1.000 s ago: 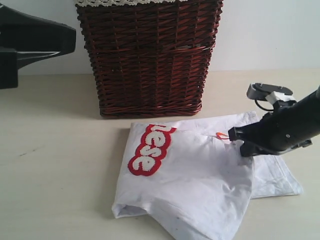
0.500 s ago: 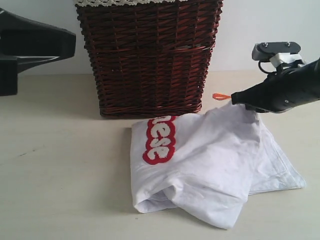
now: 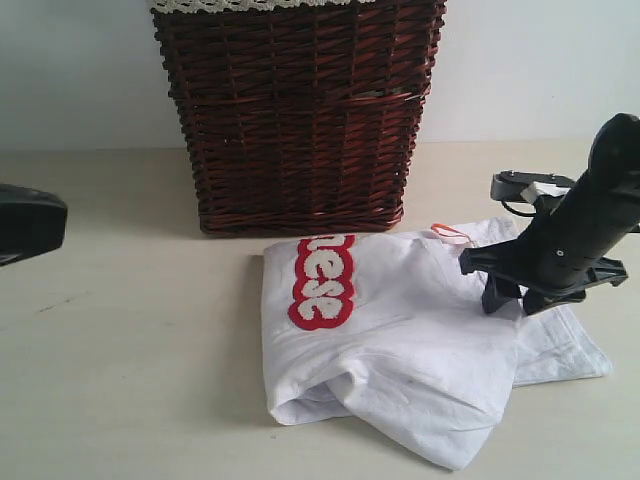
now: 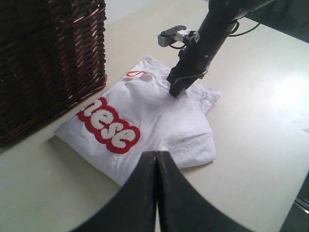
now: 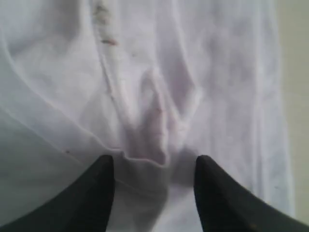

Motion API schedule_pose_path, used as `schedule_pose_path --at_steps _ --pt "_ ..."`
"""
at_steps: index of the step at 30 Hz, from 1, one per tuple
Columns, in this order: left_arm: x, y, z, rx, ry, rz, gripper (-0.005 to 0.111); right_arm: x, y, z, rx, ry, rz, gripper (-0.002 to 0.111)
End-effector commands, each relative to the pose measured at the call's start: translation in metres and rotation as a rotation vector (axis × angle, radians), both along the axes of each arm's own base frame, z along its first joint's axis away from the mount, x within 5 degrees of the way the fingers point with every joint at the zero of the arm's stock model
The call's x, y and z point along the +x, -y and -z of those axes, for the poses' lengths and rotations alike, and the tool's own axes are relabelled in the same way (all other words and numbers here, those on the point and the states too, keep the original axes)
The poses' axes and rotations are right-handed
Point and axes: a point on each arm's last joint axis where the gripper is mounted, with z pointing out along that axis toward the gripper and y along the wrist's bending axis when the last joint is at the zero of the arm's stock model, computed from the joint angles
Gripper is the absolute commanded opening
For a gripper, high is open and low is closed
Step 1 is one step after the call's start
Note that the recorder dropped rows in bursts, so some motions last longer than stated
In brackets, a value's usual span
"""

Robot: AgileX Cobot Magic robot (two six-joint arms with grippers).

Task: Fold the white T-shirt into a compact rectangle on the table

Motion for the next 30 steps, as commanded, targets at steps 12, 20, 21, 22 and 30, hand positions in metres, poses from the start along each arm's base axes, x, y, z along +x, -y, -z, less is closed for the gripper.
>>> schedule_pose_path --at_steps 12,20,21,22,30 --pt "-0.014 -0.014 0.003 -0.044 0.045 -0.001 0.0 0.007 -0.003 -0.018 0.016 0.072 -0.121 0.0" --pt "-0.014 -0.014 0.003 -0.044 0.045 -0.001 0.0 0.02 0.007 -0.079 -0.1 0.264 -0.095 0.0" --pt "-0.014 -0.015 0.003 -0.042 0.044 -0.001 0.0 0.021 0.009 -0.081 -0.122 0.262 -0.09 0.0" --pt "-0.014 -0.015 0.003 -0.042 0.044 -0.001 0.0 0.021 0.012 -0.082 -0.148 0.252 -0.077 0.0" --pt "-0.014 -0.015 0.004 -0.042 0.038 -0.002 0.0 0.028 0.034 -0.06 -0.366 0.184 0.093 0.016"
